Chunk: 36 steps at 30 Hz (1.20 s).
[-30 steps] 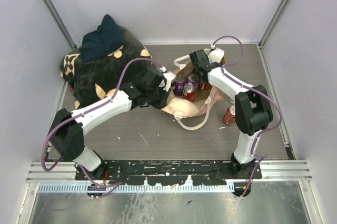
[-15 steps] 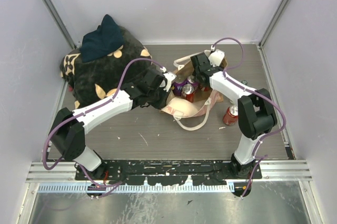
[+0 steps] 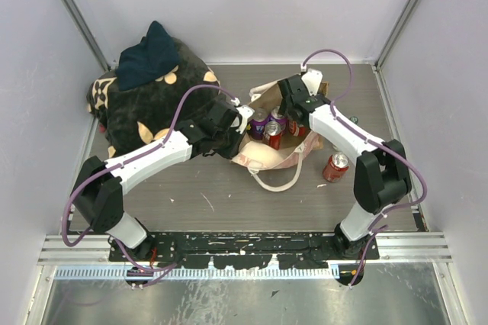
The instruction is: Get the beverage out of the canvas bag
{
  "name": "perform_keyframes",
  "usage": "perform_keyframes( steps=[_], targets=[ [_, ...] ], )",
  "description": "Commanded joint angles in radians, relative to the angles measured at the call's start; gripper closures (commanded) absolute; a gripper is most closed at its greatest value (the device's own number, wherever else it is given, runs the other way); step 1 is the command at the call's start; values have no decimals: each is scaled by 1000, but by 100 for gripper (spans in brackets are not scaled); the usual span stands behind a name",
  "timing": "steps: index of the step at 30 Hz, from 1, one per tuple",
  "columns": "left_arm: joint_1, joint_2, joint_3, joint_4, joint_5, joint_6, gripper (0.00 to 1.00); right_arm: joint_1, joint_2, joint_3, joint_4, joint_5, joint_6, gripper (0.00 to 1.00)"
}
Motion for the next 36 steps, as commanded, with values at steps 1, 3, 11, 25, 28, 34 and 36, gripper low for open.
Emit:
perform_keyframes(
  steps=[1, 3, 11, 25, 28, 34, 36],
  targets=[
    [6, 13, 5, -56, -41, 32, 73, 12, -132, 57, 51, -32, -73, 100],
    [6, 14, 7, -59, -40, 33, 73, 13, -162, 57, 67, -54, -89, 100],
    [6, 13, 16, -63, -44, 35, 73, 30, -252, 92, 82, -121, -169, 100],
    [6, 24, 36, -76, -58, 41, 72, 130, -409, 233, -13, -129, -239, 100],
    [5, 27, 43, -82, -67, 46, 72, 153, -461, 242, -48, -127, -234, 100],
    [10, 42, 75, -96, -91, 52, 72, 194, -582, 237, -182, -78, -198, 99],
    [13, 50, 90, -100, -91, 52, 72, 199, -635, 212, -230, -66, -182, 99]
  ],
)
